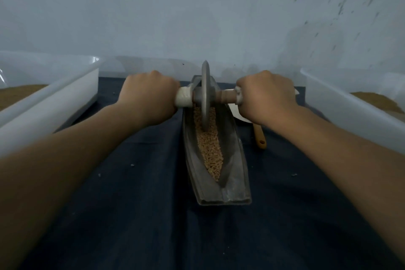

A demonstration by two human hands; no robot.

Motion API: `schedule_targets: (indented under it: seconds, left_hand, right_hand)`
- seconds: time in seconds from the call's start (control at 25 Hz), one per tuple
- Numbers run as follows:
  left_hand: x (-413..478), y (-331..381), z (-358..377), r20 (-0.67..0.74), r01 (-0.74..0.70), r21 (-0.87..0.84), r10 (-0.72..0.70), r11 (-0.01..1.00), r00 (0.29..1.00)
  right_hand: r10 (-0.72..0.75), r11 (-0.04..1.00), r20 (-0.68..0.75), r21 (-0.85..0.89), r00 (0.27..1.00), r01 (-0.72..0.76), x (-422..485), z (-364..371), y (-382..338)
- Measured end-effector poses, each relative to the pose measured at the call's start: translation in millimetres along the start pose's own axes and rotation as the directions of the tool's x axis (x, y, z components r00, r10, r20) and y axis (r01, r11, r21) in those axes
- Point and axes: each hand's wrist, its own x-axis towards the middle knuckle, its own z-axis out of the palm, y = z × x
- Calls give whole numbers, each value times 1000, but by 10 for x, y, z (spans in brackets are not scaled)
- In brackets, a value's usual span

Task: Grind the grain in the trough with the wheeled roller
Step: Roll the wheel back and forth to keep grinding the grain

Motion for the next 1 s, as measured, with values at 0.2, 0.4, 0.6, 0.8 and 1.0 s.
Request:
schedule_targets:
  seconds: [0.2,0.4,0.6,0.8,1.0]
  left_hand:
    - [-558,-61,-238,-301,-195,94,215,976,929]
    - [-268,31,-110,-192,-134,224,178,965,965]
    - [186,107,-69,-128,-36,146,55,989,990]
    - [-400,88,-180,-193,-106,143,133,984,972]
    - [-598,17,-184,-186,-72,63,83,995,979]
  right_hand:
    - [-107,993,-5,53,994,107,-676,-179,212]
    - [-13,995,0,95,1000,13,-467,-6,132]
    - [77,988,-10,132,997,-75,58,243,21]
    - [-50,996,-36,74,998,53,-473,-43,150]
    - [-151,988,-114,14,982,154,-669,-202,194]
